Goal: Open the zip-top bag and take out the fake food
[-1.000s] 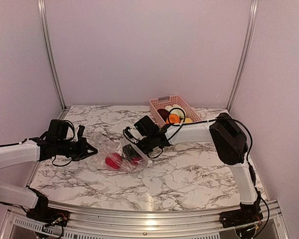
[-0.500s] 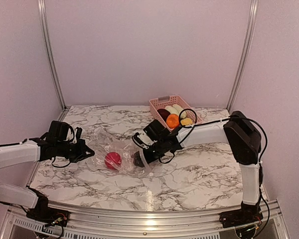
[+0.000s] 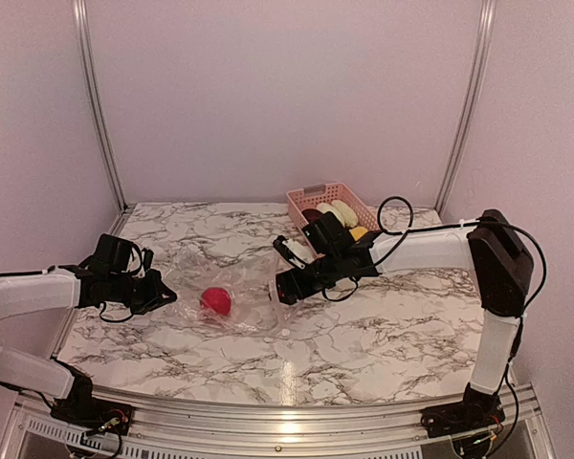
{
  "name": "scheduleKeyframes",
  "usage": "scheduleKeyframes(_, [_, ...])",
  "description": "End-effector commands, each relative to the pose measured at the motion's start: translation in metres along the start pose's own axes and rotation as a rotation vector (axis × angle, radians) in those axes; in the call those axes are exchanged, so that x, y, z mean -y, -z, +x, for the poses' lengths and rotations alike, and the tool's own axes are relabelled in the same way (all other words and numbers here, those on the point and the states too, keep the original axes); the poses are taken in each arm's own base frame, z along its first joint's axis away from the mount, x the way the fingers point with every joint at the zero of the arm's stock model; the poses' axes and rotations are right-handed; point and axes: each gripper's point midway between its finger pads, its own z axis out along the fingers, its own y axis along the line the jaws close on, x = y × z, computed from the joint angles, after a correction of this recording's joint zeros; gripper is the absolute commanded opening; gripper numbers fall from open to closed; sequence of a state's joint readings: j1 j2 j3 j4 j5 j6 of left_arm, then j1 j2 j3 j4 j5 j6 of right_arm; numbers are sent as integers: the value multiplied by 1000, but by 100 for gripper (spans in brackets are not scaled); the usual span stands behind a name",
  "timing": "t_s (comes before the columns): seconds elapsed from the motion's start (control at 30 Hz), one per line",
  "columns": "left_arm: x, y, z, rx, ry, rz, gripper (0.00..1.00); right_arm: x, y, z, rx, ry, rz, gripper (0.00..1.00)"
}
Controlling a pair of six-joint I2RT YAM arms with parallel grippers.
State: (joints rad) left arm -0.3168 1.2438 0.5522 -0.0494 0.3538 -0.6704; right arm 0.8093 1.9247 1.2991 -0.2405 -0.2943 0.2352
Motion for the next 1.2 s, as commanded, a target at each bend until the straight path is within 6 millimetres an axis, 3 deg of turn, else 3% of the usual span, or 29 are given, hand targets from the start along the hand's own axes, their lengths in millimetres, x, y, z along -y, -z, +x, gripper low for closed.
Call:
scheduleKeyframes(0.0, [-15, -4, 0, 3, 27, -57, 0, -3, 30, -13, 54, -22, -90, 76])
scheduleKeyframes(0.13, [-18, -7, -1, 0, 35, -67, 0, 1, 49, -18, 60, -14, -112, 76])
scheduleKeyframes(0.23, [-17, -9, -5, -3, 42, -66, 0, 15, 75, -42, 120, -21, -113, 76])
scheduleKeyframes(0.37, [-11, -9, -11, 9, 40, -54, 0, 66, 120, -96, 272, -67, -38, 76])
scheduleKeyframes(0.5, [-9, -11, -13, 16, 49, -37, 0, 125, 135, -137, 354, -118, 79, 75])
scheduleKeyframes(0.63, [-11, -13, -12, 12, 63, -39, 0, 176, 135, -166, 415, -149, 192, 75])
scheduleKeyframes(0.77, [-8, -13, -15, 19, 70, -37, 0, 213, 128, -187, 449, -170, 253, 74])
scheduleKeyframes(0.93, [-6, -13, -21, 30, 60, -38, 0, 253, 107, -194, 452, -188, 290, 75])
scheduleKeyframes(1.17, [-7, -15, -21, 26, 59, -45, 0, 281, 85, -208, 471, -196, 288, 75])
